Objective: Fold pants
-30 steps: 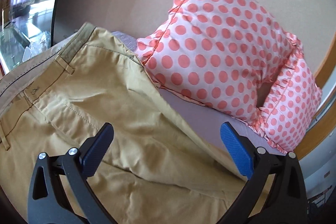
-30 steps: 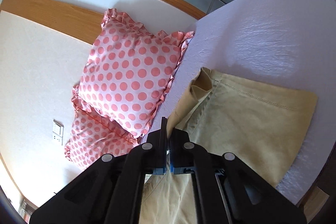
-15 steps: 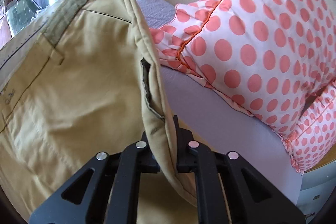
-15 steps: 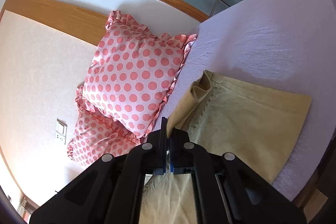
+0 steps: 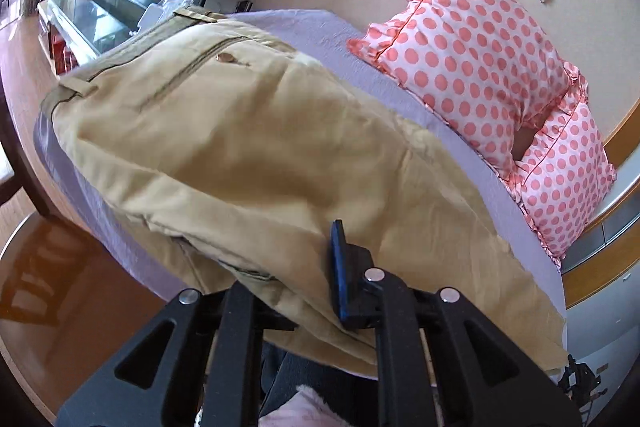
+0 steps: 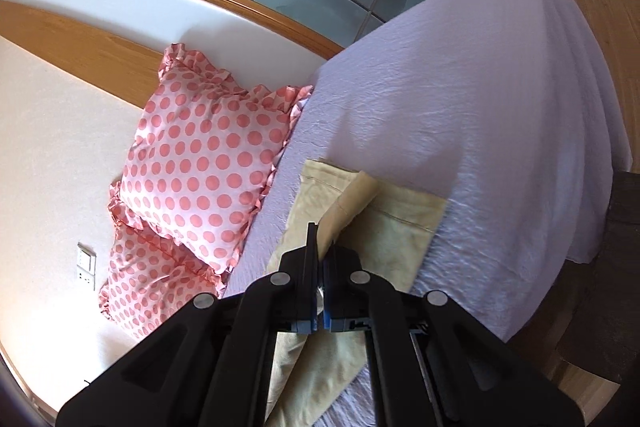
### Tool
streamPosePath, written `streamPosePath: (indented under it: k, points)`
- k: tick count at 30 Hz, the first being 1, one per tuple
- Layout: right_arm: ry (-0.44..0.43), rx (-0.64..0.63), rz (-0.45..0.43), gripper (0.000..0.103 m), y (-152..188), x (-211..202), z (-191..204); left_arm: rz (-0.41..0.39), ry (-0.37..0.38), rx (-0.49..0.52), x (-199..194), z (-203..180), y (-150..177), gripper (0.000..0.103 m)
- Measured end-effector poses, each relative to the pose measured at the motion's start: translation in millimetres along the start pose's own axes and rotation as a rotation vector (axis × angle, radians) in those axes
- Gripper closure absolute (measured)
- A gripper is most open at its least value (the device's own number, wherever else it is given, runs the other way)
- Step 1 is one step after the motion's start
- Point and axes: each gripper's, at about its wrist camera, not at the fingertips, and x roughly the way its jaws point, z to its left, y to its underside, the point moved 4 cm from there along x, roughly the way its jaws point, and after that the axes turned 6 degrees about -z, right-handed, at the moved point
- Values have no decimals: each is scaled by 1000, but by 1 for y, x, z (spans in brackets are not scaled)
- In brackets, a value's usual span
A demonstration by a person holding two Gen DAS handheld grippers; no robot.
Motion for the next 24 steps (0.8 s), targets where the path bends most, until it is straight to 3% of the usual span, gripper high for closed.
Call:
streamPosePath:
  k: [4, 7, 9, 10, 11, 13, 18, 21, 22, 24]
  points:
    - [23, -13, 7, 101, 3, -4, -7, -14, 14, 6, -2, 2, 4, 88]
    - [91, -96, -4, 97, 3, -13, -2, -21, 17, 26, -5, 2, 6, 85]
    - [146, -150, -46, 67, 1, -23, 2, -27, 35, 25, -9, 5, 8, 82]
    - [164, -172, -74, 38, -1, -28, 3, -34, 43, 24, -11, 5, 8, 78]
    - [173, -190, -100, 36, -2, -32, 4, -42, 46, 26, -14, 7, 9, 73]
    - [187, -229, -117, 37, -1, -33, 6, -74, 35, 28, -23, 12, 9, 65]
    - [191, -268, -99, 56, 9, -22, 2, -162, -2, -10, -50, 39, 7, 54]
    - [150, -303, -52, 80, 24, -12, 4, -178, -28, -56, -55, 58, 8, 52]
    - [143, -321, -50, 93, 29, -10, 6, -179, -24, -72, -55, 63, 10, 52]
    - [102, -354, -41, 98, 35, -4, 13, -176, -8, -96, -54, 70, 12, 50]
